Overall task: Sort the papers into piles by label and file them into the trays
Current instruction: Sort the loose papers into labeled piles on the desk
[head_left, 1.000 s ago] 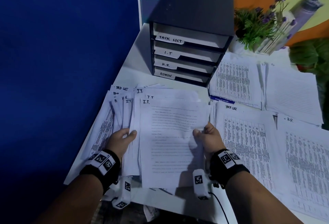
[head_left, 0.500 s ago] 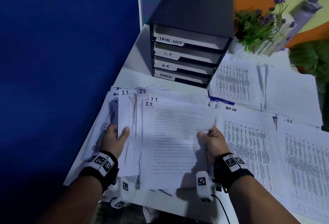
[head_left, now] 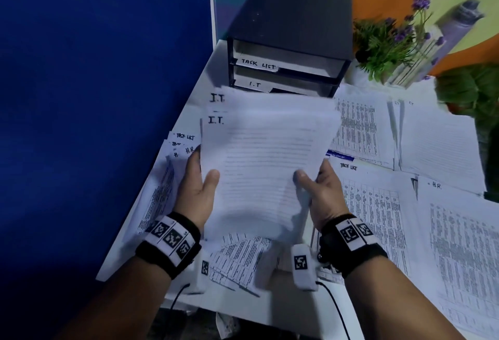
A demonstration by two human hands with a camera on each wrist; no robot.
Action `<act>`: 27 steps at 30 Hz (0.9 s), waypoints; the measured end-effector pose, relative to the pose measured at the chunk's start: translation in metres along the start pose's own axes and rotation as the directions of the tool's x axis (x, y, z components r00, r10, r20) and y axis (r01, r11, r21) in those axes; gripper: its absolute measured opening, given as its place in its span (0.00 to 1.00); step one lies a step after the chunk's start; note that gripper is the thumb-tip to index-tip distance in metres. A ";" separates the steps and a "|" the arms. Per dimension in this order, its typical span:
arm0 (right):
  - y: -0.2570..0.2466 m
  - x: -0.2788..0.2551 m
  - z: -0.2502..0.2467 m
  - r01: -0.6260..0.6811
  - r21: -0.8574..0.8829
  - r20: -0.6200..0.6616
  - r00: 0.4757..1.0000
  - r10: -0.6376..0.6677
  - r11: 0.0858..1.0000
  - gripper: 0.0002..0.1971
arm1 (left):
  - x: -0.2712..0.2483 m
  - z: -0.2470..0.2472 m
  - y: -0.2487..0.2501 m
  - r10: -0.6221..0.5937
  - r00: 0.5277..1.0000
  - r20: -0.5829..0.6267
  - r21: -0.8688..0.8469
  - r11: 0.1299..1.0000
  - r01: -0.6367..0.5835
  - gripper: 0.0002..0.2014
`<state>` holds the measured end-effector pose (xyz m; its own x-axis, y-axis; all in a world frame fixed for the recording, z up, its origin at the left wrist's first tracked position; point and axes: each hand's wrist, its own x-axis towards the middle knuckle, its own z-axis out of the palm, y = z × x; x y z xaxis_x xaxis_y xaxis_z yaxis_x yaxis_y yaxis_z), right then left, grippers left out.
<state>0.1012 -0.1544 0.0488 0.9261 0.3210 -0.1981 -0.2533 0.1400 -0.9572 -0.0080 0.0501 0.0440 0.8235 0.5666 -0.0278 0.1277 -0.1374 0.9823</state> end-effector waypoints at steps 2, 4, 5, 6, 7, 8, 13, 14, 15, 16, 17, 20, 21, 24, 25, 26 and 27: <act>-0.017 -0.005 0.016 0.167 -0.019 -0.023 0.986 -0.168 0.986 0.18 | 0.005 0.002 0.013 0.053 0.994 -0.094 0.040 0.998 -0.050 0.19; -0.027 -0.009 0.029 0.296 -0.034 -0.045 0.954 -0.298 0.954 0.19 | 0.007 0.001 0.024 0.154 0.974 -0.164 -0.008 0.988 -0.157 0.14; -0.030 -0.012 0.032 0.340 -0.043 -0.041 0.939 -0.342 0.939 0.20 | 0.005 0.001 0.028 0.182 0.966 -0.186 -0.040 0.981 -0.192 0.16; -0.029 -0.014 0.034 0.369 -0.066 -0.032 0.928 -0.372 0.927 0.22 | 0.004 0.000 0.028 0.186 0.961 -0.202 -0.053 0.978 -0.200 0.19; -0.027 -0.018 0.033 0.376 -0.094 -0.015 0.925 -0.379 0.922 0.24 | 0.003 0.000 0.027 0.164 0.964 -0.209 -0.050 0.983 -0.178 0.22; -0.019 -0.019 0.031 0.350 -0.143 -0.002 0.935 -0.354 0.926 0.26 | 0.001 0.001 0.024 0.117 0.969 -0.216 -0.013 0.992 -0.123 0.23; 0.026 -0.019 0.021 0.038 -0.351 0.007 0.999 -0.038 0.936 0.18 | -0.002 0.009 -0.014 -0.048 0.994 -0.097 0.207 0.976 0.068 0.17; 0.033 -0.017 0.018 -0.011 -0.382 -0.003 1.000 0.010 0.924 0.15 | 0.000 0.009 -0.026 -0.068 0.994 -0.088 0.267 0.960 0.089 0.18; 0.036 -0.014 0.014 -0.044 -0.405 -0.028 0.999 0.036 0.913 0.12 | 0.001 0.009 -0.036 -0.099 0.990 -0.102 0.335 0.933 0.127 0.19; 0.038 -0.011 0.009 -0.067 -0.436 -0.075 0.996 0.038 0.897 0.10 | 0.001 0.008 -0.047 -0.146 0.980 -0.132 0.420 0.887 0.189 0.21; 0.038 -0.007 0.003 -0.073 -0.457 -0.125 0.992 0.017 0.887 0.08 | 0.000 0.007 -0.053 -0.218 0.961 -0.169 0.511 0.814 0.274 0.25; 0.033 0.003 -0.016 -0.083 -0.457 -0.251 0.967 -0.039 0.886 0.07 | -0.004 0.005 -0.060 -0.435 0.864 -0.252 0.606 0.625 0.491 0.41; 0.031 0.006 -0.024 -0.090 -0.453 -0.282 0.958 -0.047 0.887 0.10 | -0.005 0.006 -0.059 -0.471 0.842 -0.263 0.603 0.601 0.525 0.45; 0.026 0.011 -0.046 -0.119 -0.523 -0.324 0.944 -0.068 0.844 0.10 | -0.003 0.009 -0.058 -0.542 0.787 -0.295 0.597 0.539 0.595 0.53; 0.023 0.010 -0.052 -0.122 -0.543 -0.307 0.950 -0.061 0.831 0.11 | 0.000 0.009 -0.060 -0.562 0.765 -0.314 0.588 0.518 0.622 0.55; 0.022 0.010 -0.057 -0.132 -0.569 -0.282 0.958 -0.042 0.811 0.12 | 0.003 0.010 -0.061 -0.572 0.752 -0.326 0.570 0.516 0.640 0.56; 0.020 0.010 -0.062 -0.147 -0.595 -0.259 0.966 -0.016 0.791 0.14 | 0.006 0.010 -0.063 -0.578 0.744 -0.337 0.535 0.533 0.656 0.54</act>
<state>0.1225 -0.2069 0.0146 0.9708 0.0649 -0.2311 -0.1701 -0.4933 -0.8531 -0.0055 0.0536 -0.0204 0.3525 0.7742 -0.5256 0.9038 -0.1360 0.4058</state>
